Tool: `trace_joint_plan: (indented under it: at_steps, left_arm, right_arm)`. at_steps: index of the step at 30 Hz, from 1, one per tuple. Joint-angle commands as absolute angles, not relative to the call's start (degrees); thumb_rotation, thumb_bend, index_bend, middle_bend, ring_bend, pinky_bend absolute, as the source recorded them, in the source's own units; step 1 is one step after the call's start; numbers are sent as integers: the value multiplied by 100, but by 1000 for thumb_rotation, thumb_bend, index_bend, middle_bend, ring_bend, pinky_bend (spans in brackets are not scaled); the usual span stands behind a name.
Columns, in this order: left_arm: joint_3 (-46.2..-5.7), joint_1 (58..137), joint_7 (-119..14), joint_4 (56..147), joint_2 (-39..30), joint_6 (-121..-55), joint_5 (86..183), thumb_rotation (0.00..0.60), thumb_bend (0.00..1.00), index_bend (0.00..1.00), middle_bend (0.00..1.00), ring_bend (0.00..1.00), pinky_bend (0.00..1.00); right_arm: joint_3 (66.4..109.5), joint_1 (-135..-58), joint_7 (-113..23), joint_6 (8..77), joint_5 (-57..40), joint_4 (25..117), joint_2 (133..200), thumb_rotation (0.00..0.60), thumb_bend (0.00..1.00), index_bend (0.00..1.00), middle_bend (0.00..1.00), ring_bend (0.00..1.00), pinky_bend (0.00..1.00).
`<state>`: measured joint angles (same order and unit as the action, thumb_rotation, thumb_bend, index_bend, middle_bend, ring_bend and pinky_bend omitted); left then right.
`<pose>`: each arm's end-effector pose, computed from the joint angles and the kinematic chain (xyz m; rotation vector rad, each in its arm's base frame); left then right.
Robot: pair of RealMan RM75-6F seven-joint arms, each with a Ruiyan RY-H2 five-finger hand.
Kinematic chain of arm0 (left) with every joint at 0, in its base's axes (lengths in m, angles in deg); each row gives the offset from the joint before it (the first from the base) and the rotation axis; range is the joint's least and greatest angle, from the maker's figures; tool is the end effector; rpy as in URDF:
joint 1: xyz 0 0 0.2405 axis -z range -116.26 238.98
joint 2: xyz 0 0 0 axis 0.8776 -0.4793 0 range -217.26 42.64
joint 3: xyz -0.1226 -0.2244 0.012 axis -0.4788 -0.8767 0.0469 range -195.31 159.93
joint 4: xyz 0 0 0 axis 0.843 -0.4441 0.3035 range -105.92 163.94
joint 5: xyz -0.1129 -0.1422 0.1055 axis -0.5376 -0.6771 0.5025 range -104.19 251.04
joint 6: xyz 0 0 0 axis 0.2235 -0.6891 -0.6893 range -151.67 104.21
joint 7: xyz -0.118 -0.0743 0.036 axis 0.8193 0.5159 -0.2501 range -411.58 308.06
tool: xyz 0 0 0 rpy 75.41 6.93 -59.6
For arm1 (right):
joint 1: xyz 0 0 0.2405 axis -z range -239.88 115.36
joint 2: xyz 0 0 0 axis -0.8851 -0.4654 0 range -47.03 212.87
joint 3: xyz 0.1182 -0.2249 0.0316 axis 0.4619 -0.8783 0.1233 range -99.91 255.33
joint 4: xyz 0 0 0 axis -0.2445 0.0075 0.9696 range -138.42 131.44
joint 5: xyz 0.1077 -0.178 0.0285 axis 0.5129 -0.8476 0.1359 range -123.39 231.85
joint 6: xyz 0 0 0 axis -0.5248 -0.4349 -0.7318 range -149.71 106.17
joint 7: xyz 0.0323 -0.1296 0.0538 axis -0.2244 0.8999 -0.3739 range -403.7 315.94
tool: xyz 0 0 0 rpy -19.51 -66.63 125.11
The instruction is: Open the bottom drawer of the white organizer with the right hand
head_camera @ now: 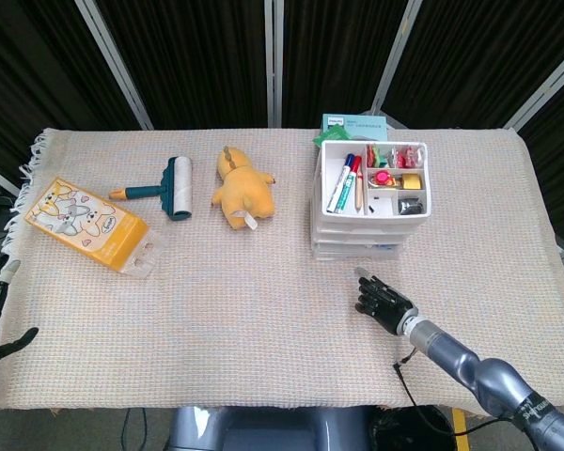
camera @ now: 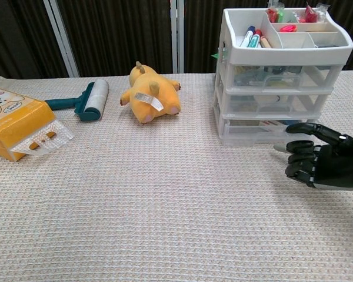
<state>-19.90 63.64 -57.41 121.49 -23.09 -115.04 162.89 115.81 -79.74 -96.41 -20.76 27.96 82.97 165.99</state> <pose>-0.3047 0.1641 0.1676 -1.3827 -0.7629 -0.8920 -0.2315 -0.3023 -0.0010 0.1984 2.8783 -1.0479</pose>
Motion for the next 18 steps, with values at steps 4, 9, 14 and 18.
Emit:
trace_joint_plan:
  at_steps: [4, 9, 14, 18]
  left_arm:
    - [-1977, 6345, -5734, 12160, -2317, -11547, 16330, 600, 91, 0, 0, 0, 0]
    - [-1955, 6319, -5709, 12168, -2337, -11597, 16382, 600, 91, 0, 0, 0, 0]
    - [-1953, 6315, -5705, 12178, -2347, -11610, 16405, 600, 91, 0, 0, 0, 0]
    - [-1955, 6316, -5711, 12181, -2348, -11603, 16402, 600, 91, 0, 0, 0, 0]
  right_arm:
    - [11704, -7402, -9015, -1702, 2146, 9191, 16098, 600, 325, 186, 828, 851, 709]
    - [11331, -7358, -7890, -482, 1112, 9679, 15767, 600, 322, 219, 828, 851, 702]
    - [10713, -7683, -6673, 734, 457, 9574, 15746, 600, 317, 221, 828, 851, 702]
    - [10331, -7965, -5821, 1534, 250, 9330, 15954, 600, 317, 221, 828, 851, 702]
